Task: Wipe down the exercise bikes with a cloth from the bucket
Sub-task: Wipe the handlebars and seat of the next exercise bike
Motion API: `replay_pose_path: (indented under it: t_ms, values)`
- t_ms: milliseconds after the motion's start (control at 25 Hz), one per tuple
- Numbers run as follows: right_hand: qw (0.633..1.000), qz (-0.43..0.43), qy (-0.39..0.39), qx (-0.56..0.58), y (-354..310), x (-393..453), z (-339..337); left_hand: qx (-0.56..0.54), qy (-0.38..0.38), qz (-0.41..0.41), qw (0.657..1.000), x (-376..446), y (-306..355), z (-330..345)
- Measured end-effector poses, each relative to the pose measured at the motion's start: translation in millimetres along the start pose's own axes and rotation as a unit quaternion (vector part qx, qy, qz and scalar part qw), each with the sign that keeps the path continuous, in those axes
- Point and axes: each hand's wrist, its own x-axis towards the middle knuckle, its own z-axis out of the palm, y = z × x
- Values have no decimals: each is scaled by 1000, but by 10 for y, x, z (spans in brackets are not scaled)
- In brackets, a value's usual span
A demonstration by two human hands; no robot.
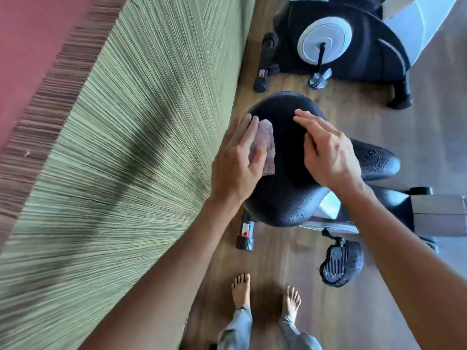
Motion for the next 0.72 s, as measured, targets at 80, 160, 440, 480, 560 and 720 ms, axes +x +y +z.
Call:
replay_pose_path:
  t_ms: [80,160,440,480,560,720]
  values:
    - [1000,6,6,-5,-9,8,14,11,-2,31,999,-451,242,50]
    - [1000,2,7,-11,3,5,8,42,-60,139,988,-573,268,18]
    - [996,39,50,63,-31,5,-68,128,-54,5,990,276,48,19]
    - [996,45,49,65,-55,-4,-83,125,-39,7,991,63,133,47]
    - [995,58,35,75,-80,2,-98,122,-35,22,992,-413,328,94]
    - [983,110,59,132,-231,-28,-206,118,-116,-65,984,-255,632,115]
